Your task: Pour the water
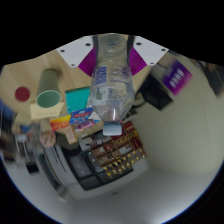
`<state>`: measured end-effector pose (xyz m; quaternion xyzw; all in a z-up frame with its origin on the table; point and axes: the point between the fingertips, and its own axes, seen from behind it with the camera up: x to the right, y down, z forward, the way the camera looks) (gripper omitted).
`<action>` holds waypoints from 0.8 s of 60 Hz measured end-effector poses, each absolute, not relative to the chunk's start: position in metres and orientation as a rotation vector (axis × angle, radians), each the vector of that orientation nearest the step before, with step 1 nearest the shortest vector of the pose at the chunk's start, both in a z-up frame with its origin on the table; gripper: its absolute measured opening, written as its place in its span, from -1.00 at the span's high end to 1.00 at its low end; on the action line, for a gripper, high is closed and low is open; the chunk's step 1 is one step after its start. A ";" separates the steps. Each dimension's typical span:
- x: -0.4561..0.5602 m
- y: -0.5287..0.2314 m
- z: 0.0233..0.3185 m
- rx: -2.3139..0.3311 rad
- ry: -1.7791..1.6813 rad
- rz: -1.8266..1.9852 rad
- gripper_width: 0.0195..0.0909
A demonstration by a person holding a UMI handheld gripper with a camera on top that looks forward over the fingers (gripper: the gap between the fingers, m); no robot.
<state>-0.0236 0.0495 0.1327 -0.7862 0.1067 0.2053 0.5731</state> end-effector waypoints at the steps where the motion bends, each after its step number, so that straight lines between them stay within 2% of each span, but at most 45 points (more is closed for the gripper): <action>1: -0.027 0.055 0.137 -1.830 0.295 0.545 0.44; 9: 0.001 0.091 0.183 -1.706 0.707 1.020 0.45; 10: 0.012 0.106 0.174 -1.682 0.748 1.078 0.44; 16: 0.023 0.112 0.174 -1.588 1.025 1.398 0.45; 17: 0.015 0.105 0.186 -1.566 1.093 1.447 0.45; 18: 0.020 0.113 0.178 -1.532 1.127 1.503 0.45; 25: 0.026 0.098 0.192 -1.311 1.356 1.805 0.44; 26: 0.027 0.096 0.201 -1.280 1.387 1.835 0.44; 37: 0.027 0.093 0.205 -1.050 1.528 2.005 0.44; 41: 0.028 0.075 0.211 -1.018 1.546 2.018 0.43; 47: 0.030 0.089 0.213 -1.028 1.522 2.008 0.43; 48: 0.024 0.068 0.216 -1.040 1.492 2.007 0.44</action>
